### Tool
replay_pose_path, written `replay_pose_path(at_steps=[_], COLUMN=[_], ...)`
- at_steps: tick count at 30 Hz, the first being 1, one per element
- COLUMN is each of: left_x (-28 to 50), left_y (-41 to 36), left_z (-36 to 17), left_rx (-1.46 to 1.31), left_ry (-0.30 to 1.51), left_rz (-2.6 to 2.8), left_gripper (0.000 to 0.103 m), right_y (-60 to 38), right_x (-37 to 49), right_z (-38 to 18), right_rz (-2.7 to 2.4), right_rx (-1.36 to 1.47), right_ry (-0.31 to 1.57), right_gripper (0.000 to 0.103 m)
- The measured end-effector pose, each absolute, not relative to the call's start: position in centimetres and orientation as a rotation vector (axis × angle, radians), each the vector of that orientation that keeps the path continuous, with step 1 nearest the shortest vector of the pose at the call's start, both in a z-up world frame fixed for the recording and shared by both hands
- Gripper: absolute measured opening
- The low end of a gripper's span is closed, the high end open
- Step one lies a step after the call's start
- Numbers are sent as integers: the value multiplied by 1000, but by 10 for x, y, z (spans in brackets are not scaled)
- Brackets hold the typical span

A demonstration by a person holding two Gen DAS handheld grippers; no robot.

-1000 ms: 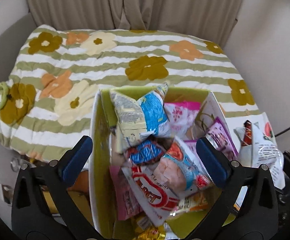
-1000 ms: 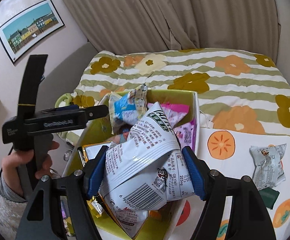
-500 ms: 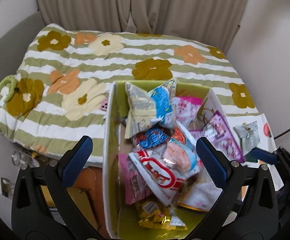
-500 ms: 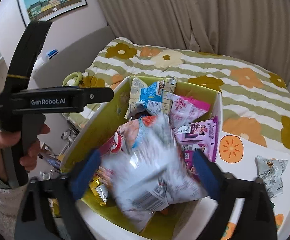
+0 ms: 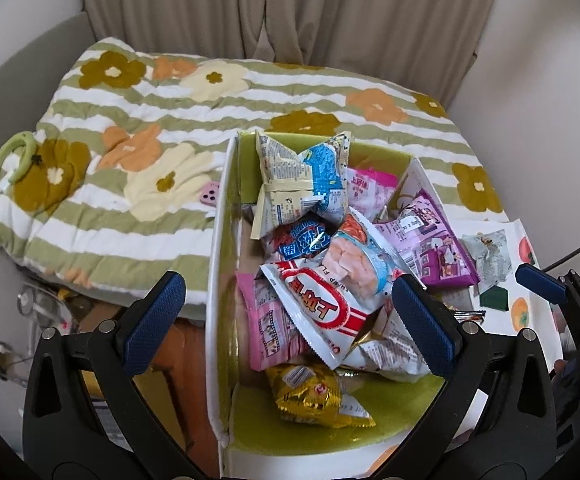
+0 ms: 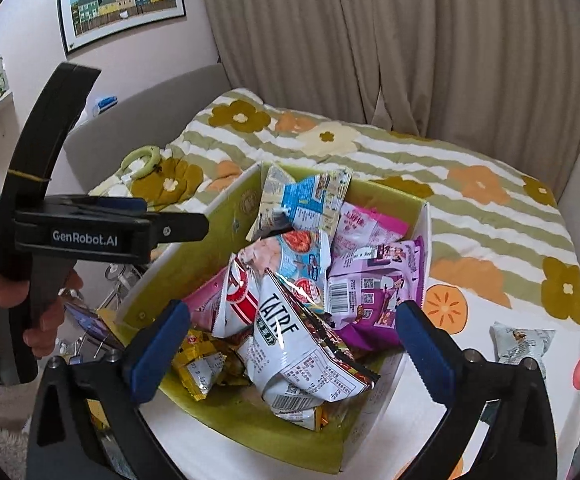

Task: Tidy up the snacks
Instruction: 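Withdraw both tools from the box toward the remaining snacks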

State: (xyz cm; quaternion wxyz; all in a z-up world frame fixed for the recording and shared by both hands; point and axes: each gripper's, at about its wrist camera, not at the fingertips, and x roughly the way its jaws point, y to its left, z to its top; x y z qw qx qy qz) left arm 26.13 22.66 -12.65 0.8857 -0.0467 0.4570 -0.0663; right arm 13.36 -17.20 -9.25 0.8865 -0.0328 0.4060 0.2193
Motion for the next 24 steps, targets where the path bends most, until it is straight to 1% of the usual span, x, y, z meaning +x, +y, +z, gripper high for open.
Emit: replay_pose_path(at_steps=[5, 14, 24], left_x=[247, 232, 241], left_y=[222, 186, 110], left_z=[-107, -76, -69], left_rx=[-77, 4, 65], left_ry=[897, 815, 810], left_rz=[-163, -241, -336], left_gripper=[102, 102, 102], right_y=[-177, -210, -292], right_x=[123, 95, 78], right_z=[-78, -41, -28], right_rz=[421, 254, 108], right_rx=[-16, 18, 70], right_ry=[830, 742, 720], right_gripper=[102, 102, 102])
